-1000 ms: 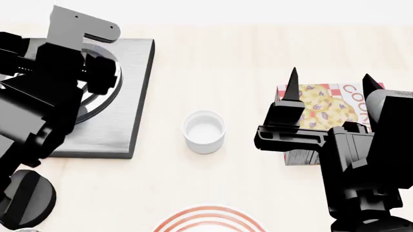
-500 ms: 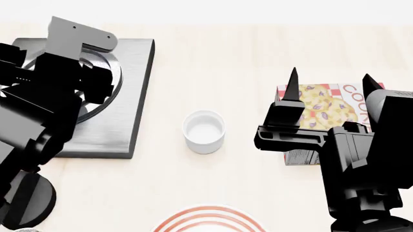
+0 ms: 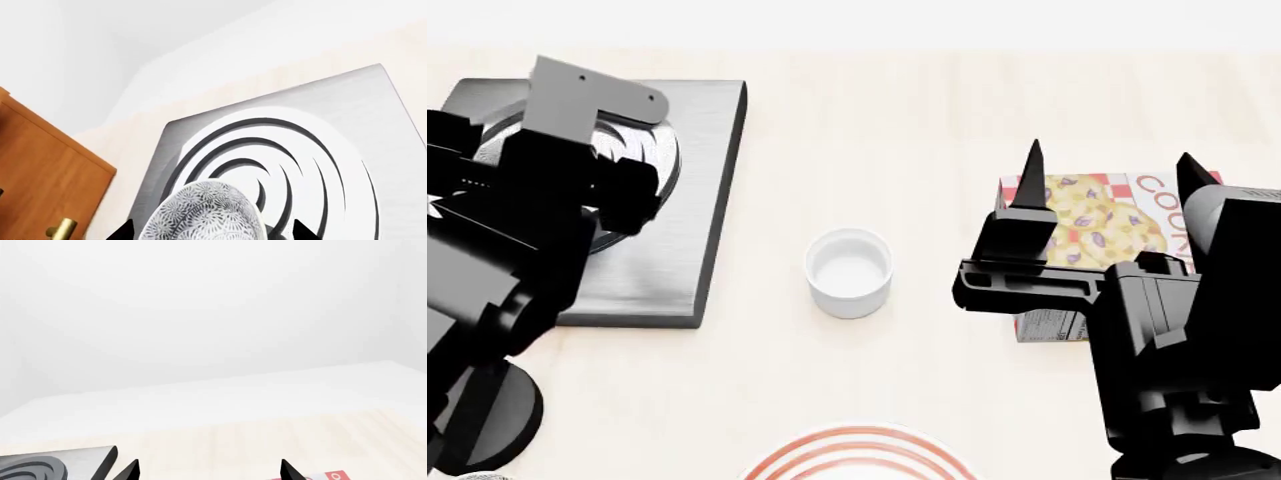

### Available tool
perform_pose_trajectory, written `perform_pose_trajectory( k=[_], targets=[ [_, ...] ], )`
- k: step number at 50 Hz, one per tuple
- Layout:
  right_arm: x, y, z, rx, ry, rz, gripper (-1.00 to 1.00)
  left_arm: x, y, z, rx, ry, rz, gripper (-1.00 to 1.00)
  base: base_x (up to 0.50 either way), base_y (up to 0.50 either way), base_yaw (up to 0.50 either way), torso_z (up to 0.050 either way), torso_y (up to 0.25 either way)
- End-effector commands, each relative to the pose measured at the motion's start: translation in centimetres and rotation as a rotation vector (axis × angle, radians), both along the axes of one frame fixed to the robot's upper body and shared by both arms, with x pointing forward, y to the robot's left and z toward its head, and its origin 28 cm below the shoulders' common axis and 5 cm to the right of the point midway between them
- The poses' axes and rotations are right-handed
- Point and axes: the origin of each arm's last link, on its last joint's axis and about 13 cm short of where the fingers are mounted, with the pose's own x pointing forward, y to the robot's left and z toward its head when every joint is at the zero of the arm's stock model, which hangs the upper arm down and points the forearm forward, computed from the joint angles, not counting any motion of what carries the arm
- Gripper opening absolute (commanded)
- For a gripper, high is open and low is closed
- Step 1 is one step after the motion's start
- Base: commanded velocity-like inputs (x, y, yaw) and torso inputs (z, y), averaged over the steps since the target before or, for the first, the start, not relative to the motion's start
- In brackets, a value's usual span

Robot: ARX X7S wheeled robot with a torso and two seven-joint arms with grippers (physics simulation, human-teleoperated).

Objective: Pick the akita bowl on the stove and place it on the plate.

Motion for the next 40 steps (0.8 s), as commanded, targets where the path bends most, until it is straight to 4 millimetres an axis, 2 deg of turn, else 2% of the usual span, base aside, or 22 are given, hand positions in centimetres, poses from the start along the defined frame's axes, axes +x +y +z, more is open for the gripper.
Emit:
perform_pose_trajectory(
  k=[1, 40],
  targets=[
    [0.0, 0.0, 0.0, 0.000, 0.000, 0.000, 1.00, -0.1, 0.1, -0.4, 0.003, 0.012, 0.001, 1.00, 0.00, 0.00, 0.00, 0.000, 0.000],
    [0.0, 0.0, -0.1, 0.001, 0.006, 0.003, 1.00, -0.4, 0.5, -1.5, 0.015, 0.043, 0.019, 1.00, 0.00, 0.00, 0.00, 0.000, 0.000]
  ],
)
